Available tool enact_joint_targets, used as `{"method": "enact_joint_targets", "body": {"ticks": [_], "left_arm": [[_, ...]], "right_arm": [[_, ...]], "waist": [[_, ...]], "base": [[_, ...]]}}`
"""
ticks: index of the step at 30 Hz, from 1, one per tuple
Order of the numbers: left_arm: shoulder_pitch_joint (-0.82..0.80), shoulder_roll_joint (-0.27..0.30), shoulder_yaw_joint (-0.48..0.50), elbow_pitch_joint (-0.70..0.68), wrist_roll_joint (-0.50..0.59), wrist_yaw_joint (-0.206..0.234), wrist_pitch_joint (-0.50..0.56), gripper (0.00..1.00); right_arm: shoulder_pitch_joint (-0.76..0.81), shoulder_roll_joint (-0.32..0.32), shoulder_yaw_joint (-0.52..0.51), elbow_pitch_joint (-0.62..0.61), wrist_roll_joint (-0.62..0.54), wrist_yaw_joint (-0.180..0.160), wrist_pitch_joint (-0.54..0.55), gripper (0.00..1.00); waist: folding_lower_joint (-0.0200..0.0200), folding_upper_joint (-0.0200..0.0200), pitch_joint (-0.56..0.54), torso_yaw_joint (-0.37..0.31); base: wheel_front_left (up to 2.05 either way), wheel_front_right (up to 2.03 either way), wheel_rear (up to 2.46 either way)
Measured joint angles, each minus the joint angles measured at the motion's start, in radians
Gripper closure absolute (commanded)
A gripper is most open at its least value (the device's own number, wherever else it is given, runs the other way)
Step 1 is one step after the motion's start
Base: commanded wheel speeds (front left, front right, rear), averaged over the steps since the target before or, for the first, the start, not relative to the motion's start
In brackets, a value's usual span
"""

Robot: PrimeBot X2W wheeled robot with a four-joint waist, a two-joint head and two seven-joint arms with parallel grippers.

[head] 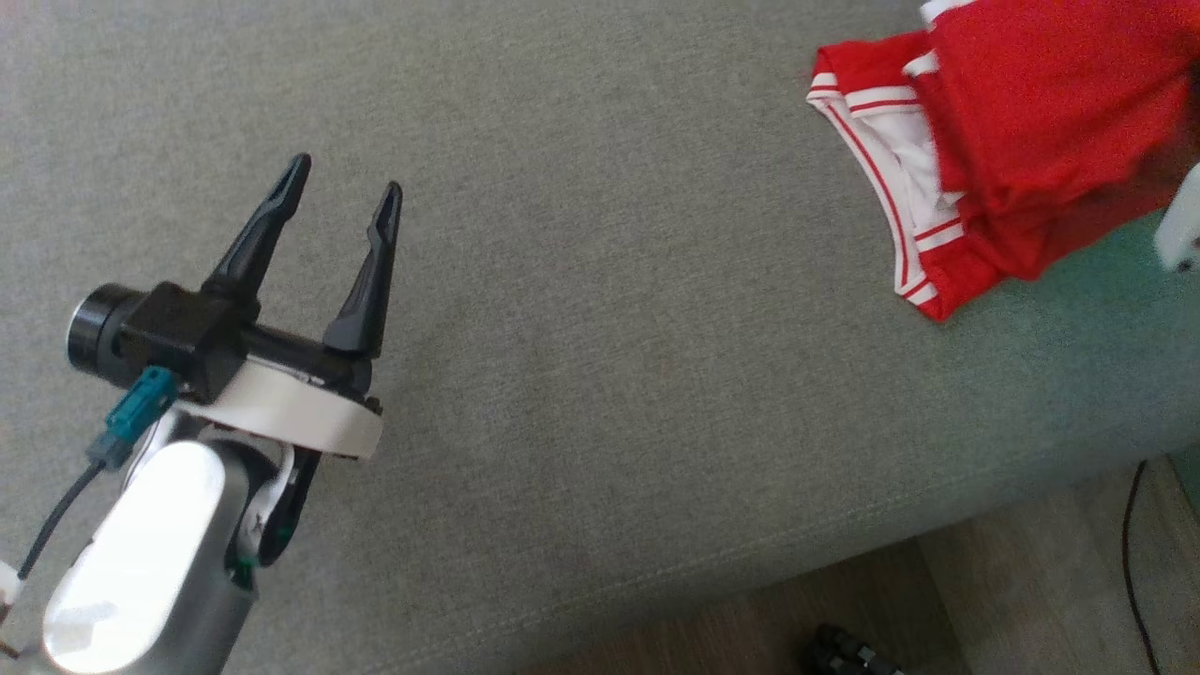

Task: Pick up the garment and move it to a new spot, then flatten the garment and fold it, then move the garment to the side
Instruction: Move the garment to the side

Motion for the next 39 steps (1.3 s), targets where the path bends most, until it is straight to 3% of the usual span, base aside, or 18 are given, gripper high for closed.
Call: {"method": "enact_joint_targets", "body": {"ticks": [17,18,19,20,21,22,30,39], "left_arm": [[-0.056,0.001,-0.002,0.002,0.0,-0.017,-0.012,0.0],[-0.056,0.001,-0.002,0.002,-0.001,-0.017,-0.013,0.0],[-0.057,0.001,-0.003,0.004,-0.001,-0.017,-0.013,0.0],[-0.059,0.001,-0.003,0.007,-0.001,-0.017,-0.013,0.0],[-0.06,0.002,-0.003,0.008,-0.001,-0.017,-0.013,0.0],[-0.061,0.002,-0.003,0.01,-0.001,-0.017,-0.013,0.0],[-0.066,0.002,-0.003,0.026,-0.006,-0.017,-0.023,0.0],[-0.021,-0.005,-0.005,0.06,-0.024,-0.006,-0.042,0.0]], "right_arm": [[-0.129,0.042,-0.178,0.204,-0.059,0.0,-0.058,1.0],[-0.137,0.045,-0.182,0.216,-0.062,0.0,-0.064,0.94],[-0.142,0.052,-0.187,0.224,-0.068,0.0,-0.072,0.66],[-0.144,0.058,-0.191,0.229,-0.068,0.0,-0.08,0.66],[-0.146,0.063,-0.19,0.236,-0.07,0.0,-0.086,0.51],[-0.147,0.068,-0.19,0.239,-0.07,0.0,-0.095,0.0],[-0.147,0.101,-0.188,0.207,-0.096,0.0,-0.172,0.0],[-0.017,0.188,-0.224,-0.085,-0.13,0.0,-0.223,0.0]], "waist": [[0.0001,0.0,0.093,0.043],[0.0,0.0,0.097,0.045],[0.0,0.0,0.099,0.047],[0.0,0.0,0.101,0.049],[0.0,0.0,0.102,0.05],[0.0,0.0,0.103,0.051],[0.0,0.0,0.082,0.046],[0.0,0.0,-0.003,0.06]], "base": [[0.0,0.0,0.0],[0.0,0.0,0.0],[0.0,0.0,0.0],[0.0,0.0,0.0],[0.0,0.0,0.0],[0.0,0.0,0.0],[0.0,0.0,0.0],[0.0,0.0,0.0]]}}
